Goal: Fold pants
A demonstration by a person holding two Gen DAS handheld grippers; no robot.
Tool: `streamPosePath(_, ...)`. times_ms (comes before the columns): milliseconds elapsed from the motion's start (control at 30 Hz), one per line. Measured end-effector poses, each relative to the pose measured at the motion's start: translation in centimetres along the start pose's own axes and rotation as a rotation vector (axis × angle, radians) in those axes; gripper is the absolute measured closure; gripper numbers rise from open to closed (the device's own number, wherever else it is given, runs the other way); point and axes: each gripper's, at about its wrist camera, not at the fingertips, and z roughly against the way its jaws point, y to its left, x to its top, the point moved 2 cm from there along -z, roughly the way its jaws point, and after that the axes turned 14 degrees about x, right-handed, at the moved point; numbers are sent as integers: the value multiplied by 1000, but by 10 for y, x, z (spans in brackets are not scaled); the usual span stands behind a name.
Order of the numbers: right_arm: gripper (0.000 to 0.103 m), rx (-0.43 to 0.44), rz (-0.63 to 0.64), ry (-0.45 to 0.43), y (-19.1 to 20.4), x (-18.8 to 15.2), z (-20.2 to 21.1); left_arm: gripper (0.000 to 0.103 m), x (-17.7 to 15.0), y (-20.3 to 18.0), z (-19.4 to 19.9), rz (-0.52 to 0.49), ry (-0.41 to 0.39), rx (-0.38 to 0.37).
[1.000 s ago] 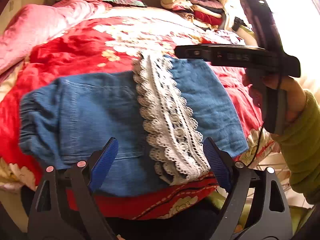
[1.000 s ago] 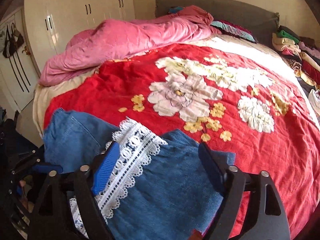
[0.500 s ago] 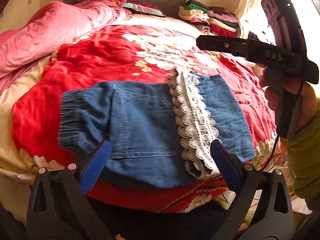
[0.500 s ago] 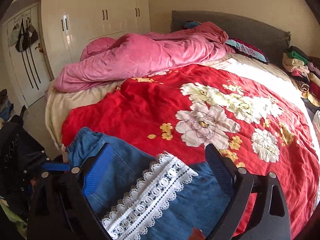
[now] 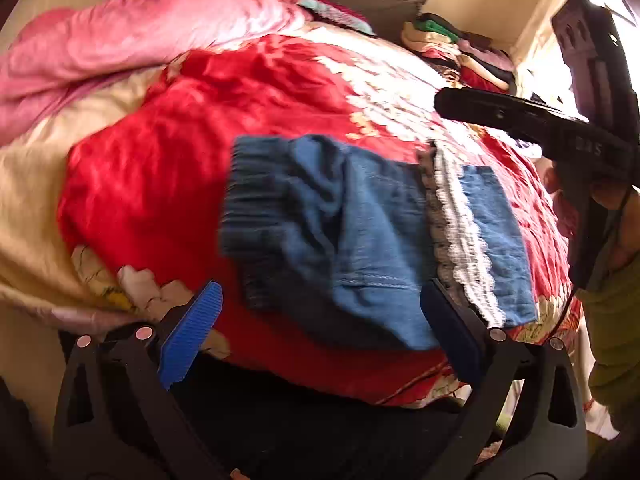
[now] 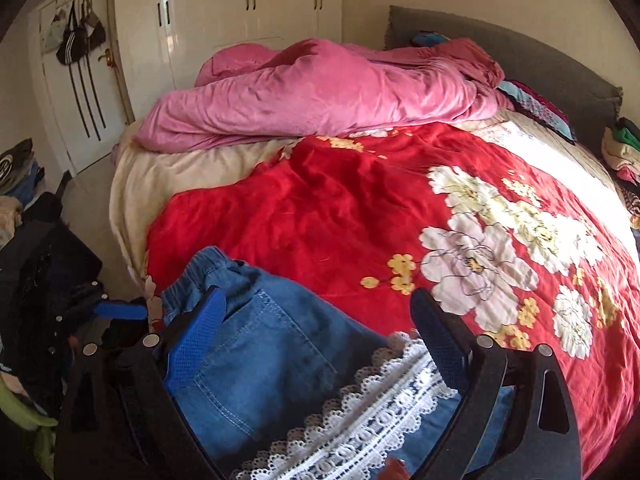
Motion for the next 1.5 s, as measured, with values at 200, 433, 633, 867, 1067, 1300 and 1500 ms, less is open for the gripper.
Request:
streamPosePath(200,10,64,27,66,14,4,-27,10,-5,17,-11,74,38,-52)
streamPosePath(433,10,132,51,136,26,8,-57,21,-9,20,-29,124,72,-125)
streamPosePath(633,10,186,53,203,32,10,-86,31,-14,21,-38,129,88,-151)
streamPosePath(867,10,254,55,263,41,11,-117,31,-16,24,-40,134,88,-165)
streamPosePath(1067,25,294,15,298,34,3,-141,31,-19,29,-38,147,91,-177)
streamPosePath(1300,64,422,-87,198,18,1,-111,22,-14,33,-24,162,66,-180)
streamPosePath(1500,65,516,-170,73,-5,-5,-62,15,-9,20,-22,167,69,-224)
